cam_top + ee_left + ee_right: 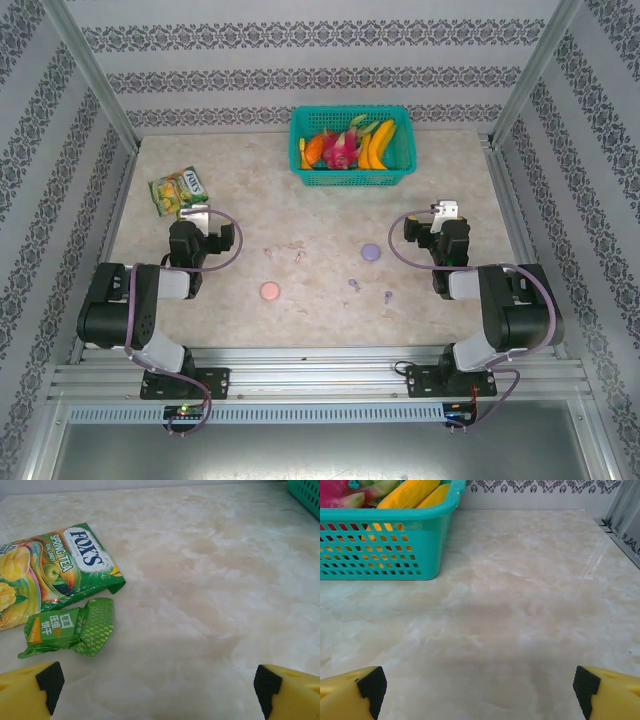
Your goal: Insert wireless bluetooth earbuds into charging case
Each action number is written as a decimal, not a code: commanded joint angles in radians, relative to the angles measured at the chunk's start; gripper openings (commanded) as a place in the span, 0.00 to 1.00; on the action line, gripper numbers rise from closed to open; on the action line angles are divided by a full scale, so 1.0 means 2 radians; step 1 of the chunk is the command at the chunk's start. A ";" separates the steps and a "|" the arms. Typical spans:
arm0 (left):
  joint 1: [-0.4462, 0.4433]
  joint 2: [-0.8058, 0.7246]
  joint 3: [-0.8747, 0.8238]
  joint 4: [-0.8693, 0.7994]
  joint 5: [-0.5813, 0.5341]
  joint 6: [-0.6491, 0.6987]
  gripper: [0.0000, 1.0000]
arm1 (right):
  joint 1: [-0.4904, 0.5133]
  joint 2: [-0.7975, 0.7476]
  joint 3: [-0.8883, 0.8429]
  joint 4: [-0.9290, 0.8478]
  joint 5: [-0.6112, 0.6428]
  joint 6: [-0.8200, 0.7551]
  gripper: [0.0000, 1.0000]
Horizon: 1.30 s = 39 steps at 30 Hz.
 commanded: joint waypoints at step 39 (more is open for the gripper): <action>0.003 -0.096 0.202 -0.419 -0.075 -0.164 1.00 | -0.022 -0.216 0.128 -0.398 0.034 0.227 0.98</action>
